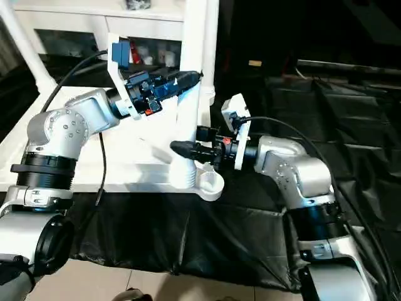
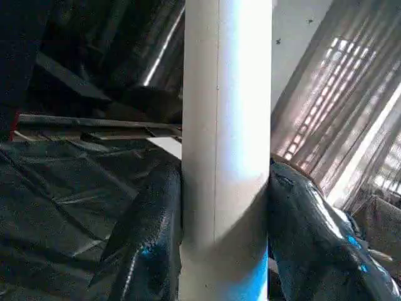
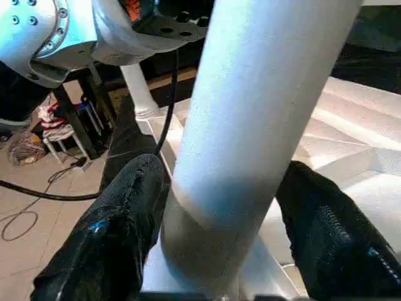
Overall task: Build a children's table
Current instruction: Insert table leg to table base
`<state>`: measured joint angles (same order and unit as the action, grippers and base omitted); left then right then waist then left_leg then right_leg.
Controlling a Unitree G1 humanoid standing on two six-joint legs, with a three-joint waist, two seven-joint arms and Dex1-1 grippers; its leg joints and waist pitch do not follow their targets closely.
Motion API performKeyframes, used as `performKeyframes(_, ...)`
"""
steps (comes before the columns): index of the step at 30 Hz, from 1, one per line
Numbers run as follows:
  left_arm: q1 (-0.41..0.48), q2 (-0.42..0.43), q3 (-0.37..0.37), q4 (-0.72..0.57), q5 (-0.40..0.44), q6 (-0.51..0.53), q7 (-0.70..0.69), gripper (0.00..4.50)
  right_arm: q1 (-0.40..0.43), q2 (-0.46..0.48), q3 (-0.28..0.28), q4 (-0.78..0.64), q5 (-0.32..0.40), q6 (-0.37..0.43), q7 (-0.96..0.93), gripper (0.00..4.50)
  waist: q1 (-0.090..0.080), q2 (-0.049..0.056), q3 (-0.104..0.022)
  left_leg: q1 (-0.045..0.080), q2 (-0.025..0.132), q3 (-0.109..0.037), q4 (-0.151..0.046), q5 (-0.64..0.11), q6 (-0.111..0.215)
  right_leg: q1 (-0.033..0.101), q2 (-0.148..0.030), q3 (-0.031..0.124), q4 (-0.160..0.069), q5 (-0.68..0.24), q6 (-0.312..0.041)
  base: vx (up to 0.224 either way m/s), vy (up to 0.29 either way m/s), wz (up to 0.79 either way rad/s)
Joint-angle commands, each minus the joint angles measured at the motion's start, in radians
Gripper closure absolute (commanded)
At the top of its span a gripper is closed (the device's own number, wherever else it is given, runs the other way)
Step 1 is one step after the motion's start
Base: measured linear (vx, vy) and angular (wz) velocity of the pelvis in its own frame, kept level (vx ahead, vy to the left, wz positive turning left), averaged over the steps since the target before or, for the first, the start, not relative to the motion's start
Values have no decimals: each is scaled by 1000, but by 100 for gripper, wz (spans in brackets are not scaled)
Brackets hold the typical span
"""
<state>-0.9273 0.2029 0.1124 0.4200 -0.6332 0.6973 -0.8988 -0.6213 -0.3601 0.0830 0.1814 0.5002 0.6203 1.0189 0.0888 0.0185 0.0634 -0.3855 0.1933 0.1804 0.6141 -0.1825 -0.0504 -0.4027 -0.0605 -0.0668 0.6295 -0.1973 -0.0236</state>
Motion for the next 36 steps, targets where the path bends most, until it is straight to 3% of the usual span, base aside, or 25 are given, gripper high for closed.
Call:
performKeyframes(1, -5, 2, 1, 8, 10, -11, 9, 275, -15, -2, -6, 6, -6, -9, 4, 141, 0, -13, -83, 15, 29, -10, -57, -60, 50, 67, -75, 48, -67, -65, -230, 0, 0, 0)
performKeyframes(15, -4, 5, -19, -29, -14, -9, -70, 275, -27, -8, 15, 75, 33, 112, 56, 141, 2, -11, -84, 15, 30, -10, -56, -58, 52, 68, -75, 47, -67, -61, -239, 0, 0, 0)
performKeyframes(31, -1, -10, -24, -50, -26, 12, -95, 276, -39, 10, 23, 111, 55, 140, 108, 141, 5, -13, -84, 14, 31, -9, -55, -52, 54, 66, -76, 46, -66, -60, -240, 0, 0, 0)
performKeyframes(32, 1, -9, -29, -52, -27, 15, -98, 276, -41, 11, 23, 116, 55, 140, 111, 168, 5, -13, -84, 14, 31, -10, -56, -53, 52, 67, -75, 46, -66, -63, -239, 0, 0, 0)
performKeyframes(35, 3, -8, -33, -55, -27, 17, -101, 276, -43, 12, 23, 119, 53, 139, 114, 180, 5, -12, -85, 13, 32, -10, -55, -50, 53, 68, -76, 46, -65, -56, -240, 0, 0, 0)
performKeyframes(36, 3, -8, -36, -54, -24, 16, -102, 276, -44, 11, 23, 124, 46, 134, 114, 206, 5, -12, -84, 14, 31, -10, -55, -52, 53, 67, -75, 46, -66, -60, -239, 0, 0, 0)
